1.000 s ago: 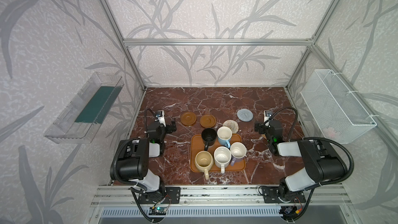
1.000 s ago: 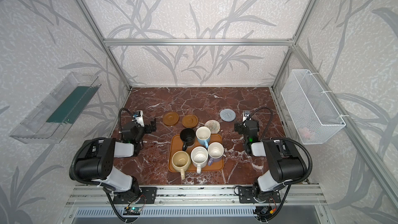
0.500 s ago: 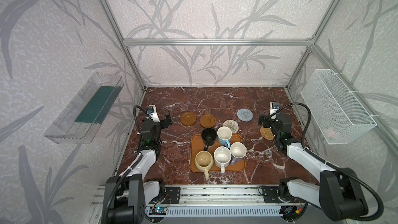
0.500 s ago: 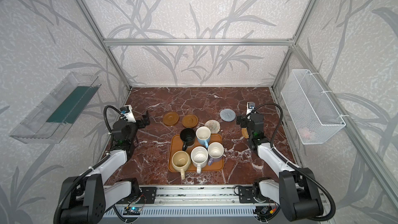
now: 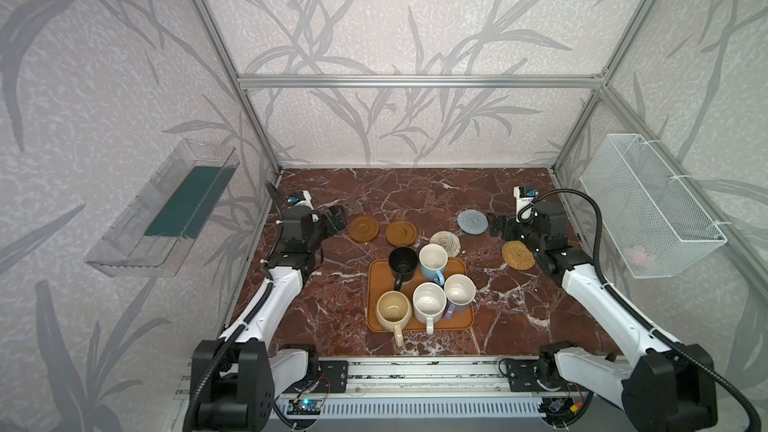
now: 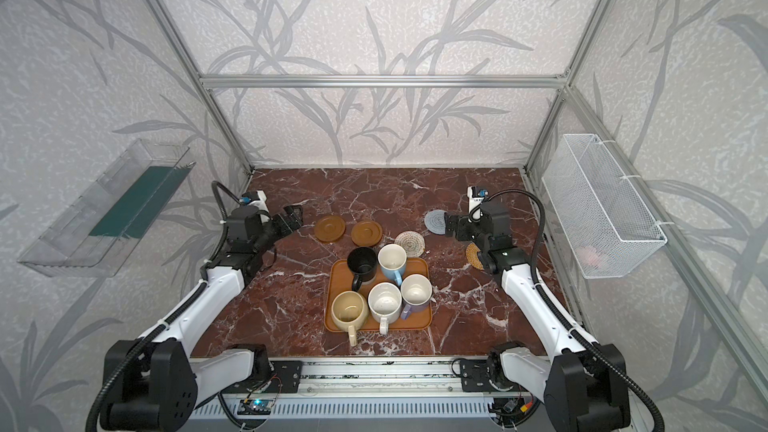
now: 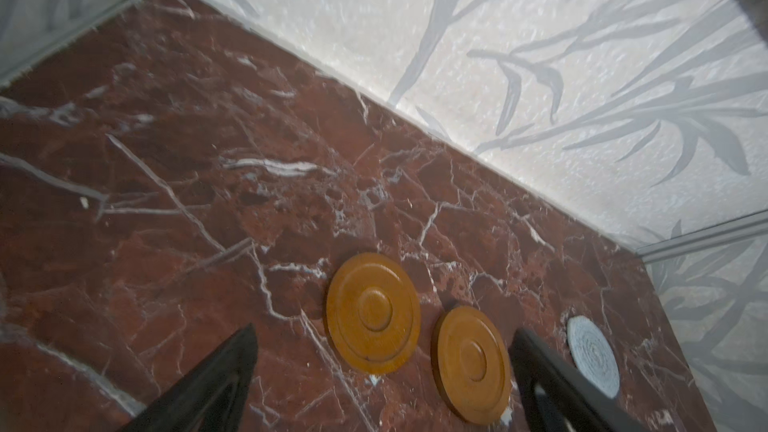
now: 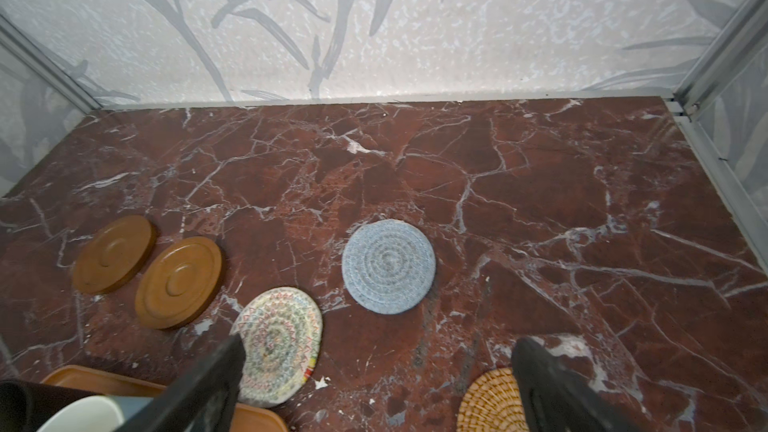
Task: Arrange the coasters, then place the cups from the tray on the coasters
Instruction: 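Reach the left gripper toward the wooden saucers while the right gripper reaches toward the coasters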
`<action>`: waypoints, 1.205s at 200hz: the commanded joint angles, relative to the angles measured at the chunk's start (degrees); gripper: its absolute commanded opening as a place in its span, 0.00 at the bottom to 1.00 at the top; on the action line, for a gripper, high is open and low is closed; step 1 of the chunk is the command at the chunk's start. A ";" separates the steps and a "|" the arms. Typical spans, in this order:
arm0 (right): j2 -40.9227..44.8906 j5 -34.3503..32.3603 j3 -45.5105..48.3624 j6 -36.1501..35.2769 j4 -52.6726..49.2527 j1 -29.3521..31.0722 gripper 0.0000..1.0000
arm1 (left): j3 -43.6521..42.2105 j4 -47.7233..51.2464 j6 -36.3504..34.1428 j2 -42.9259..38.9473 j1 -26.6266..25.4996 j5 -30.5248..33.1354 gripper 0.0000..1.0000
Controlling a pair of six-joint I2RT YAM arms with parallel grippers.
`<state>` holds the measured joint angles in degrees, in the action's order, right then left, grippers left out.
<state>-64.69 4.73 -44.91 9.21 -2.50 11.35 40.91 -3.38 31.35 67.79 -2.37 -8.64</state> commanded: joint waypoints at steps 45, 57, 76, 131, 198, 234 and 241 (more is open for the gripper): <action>-4.78 0.89 -8.09 0.31 -10.73 6.77 0.99 | 14.22 20.07 1.19 16.73 -3.40 2.14 0.94; -5.51 0.89 -8.69 0.54 -11.32 7.27 0.99 | 16.71 21.73 0.43 20.29 -3.52 1.15 0.93; -5.65 1.41 -8.88 1.37 -11.51 7.45 0.99 | 21.31 25.86 -1.54 25.46 -4.51 2.21 0.91; -5.89 3.18 -8.47 3.01 -11.47 7.45 0.99 | 35.28 37.46 -5.58 38.17 -6.94 5.88 0.83; -5.19 3.44 -5.46 4.54 -9.89 7.45 0.99 | 42.69 43.10 -6.74 47.03 -8.39 9.77 0.71; -5.18 3.78 -5.28 4.63 -9.76 7.45 0.99 | 44.60 44.39 -7.62 49.91 -8.53 11.46 0.70; -5.19 3.92 -5.21 4.73 -9.67 7.45 0.99 | 44.50 43.85 -7.65 50.09 -8.53 11.00 0.70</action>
<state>-70.26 7.66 -50.57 13.47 -13.17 18.65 83.44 38.11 24.86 116.57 -10.57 0.27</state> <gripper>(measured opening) 0.990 0.698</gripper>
